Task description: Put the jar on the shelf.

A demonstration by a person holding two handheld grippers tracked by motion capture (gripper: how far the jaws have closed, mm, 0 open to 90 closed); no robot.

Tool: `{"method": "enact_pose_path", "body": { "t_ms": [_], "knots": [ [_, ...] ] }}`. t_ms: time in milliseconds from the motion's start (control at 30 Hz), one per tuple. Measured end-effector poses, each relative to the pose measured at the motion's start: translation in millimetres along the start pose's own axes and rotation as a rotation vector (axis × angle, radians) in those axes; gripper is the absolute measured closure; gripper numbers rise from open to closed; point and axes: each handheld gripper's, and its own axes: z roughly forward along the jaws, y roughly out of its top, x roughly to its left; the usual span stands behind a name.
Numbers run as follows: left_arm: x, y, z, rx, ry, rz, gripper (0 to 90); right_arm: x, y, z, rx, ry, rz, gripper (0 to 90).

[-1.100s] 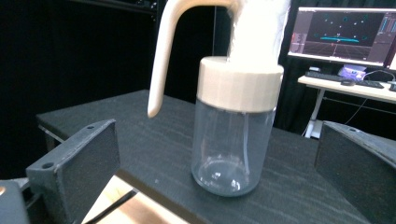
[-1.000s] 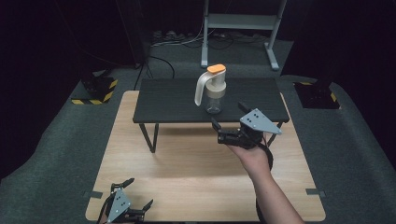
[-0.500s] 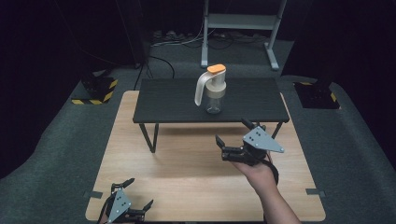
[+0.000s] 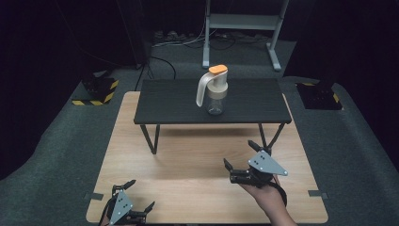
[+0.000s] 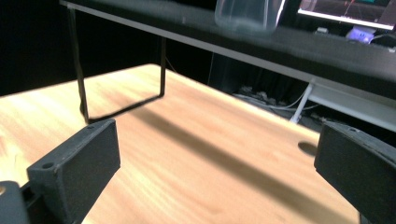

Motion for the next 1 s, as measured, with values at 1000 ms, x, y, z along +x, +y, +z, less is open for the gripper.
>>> {"method": "enact_pose_path", "body": {
  "t_ms": [1000],
  "knots": [
    [-1.4,0.7,1.3,0.015,0.006,0.012,0.6,18.9,-110.0,-17.5,0.229,-0.020,-0.069,0.0]
  ]
}}
